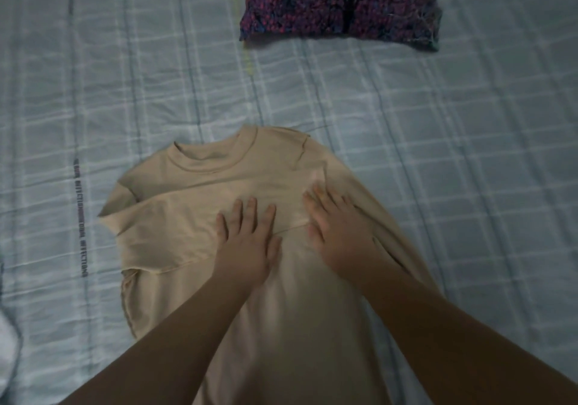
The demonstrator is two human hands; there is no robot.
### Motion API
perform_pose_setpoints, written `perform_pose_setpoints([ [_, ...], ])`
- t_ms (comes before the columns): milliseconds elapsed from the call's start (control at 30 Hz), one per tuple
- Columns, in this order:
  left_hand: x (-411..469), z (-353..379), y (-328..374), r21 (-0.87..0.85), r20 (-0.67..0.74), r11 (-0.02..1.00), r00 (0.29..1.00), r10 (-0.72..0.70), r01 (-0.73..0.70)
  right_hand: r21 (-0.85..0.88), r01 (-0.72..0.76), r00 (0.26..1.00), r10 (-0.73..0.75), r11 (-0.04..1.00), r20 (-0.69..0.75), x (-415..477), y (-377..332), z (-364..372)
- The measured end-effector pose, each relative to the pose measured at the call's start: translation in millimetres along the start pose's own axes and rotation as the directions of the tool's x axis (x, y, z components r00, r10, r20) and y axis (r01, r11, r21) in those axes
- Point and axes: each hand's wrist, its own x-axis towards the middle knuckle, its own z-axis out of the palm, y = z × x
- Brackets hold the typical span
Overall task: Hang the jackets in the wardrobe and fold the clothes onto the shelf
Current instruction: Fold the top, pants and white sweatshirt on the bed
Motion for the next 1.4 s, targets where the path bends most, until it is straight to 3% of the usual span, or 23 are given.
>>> perform_pose_setpoints([
  [100,-2,-14,20,-0.063,-0.06,0.997,0.998,0.028,-0.032,0.329,-0.117,0.966,0.185,0.937,-0.183,-22,4,-18],
  [200,2,-23,54,-0.155,-0.146,0.962,0.968,0.205,-0.227,0.451,-0.346,0.859,0.471,0.823,-0.201,-74,33,-31],
  [300,14,-30,96,-0.186,-0.215,0.901,0.911,0.352,-0.392,0.407,-0.516,0.758,0.623,0.753,-0.191,-127,67,-31],
  [400,27,-30,138,-0.205,-0.176,0.848,0.871,0.459,-0.489,0.405,-0.695,0.632,0.773,0.594,-0.049,-171,84,-27],
  [567,50,-16,187,-0.16,-0.004,0.811,0.822,0.569,-0.562,0.331,-0.757,0.624,0.773,0.563,0.112,-222,100,-16],
  [667,63,-14,209,-0.058,0.093,0.768,0.763,0.64,-0.637,0.125,-0.833,0.552,0.805,0.538,0.217,-238,109,-21],
  [767,72,-16,225,0.011,0.239,0.789,0.768,0.595,-0.615,0.061,-0.84,0.53,0.791,0.539,0.306,-248,121,-25],
  [833,76,-17,232,0.051,0.255,0.8,0.782,0.569,-0.598,0.181,-0.835,0.55,0.772,0.519,0.32,-255,131,-28],
  [933,84,-20,238,0.027,0.209,0.826,0.812,0.546,-0.562,0.45,-0.804,0.523,0.823,0.389,0.222,-265,149,-45],
  [1033,94,-26,246,-0.06,0.137,0.849,0.838,0.528,-0.525,0.654,-0.706,0.444,0.89,0.271,0.11,-270,174,-63],
  [1167,105,-27,256,-0.094,0.101,0.876,0.87,0.482,-0.474,0.851,-0.522,0.301,0.945,0.051,0.128,-262,208,-75],
  [1233,111,-23,259,-0.09,0.096,0.893,0.889,0.448,-0.441,0.857,-0.514,0.248,0.962,0.028,0.117,-251,221,-75],
  [1333,114,-13,261,-0.076,0.072,0.9,0.898,0.434,-0.429,0.779,-0.619,0.184,0.983,0.097,0.025,-232,232,-70],
  [1400,113,-5,261,-0.08,0.056,0.898,0.897,0.438,-0.433,0.762,-0.646,0.137,0.989,0.05,0.051,-224,231,-68],
])
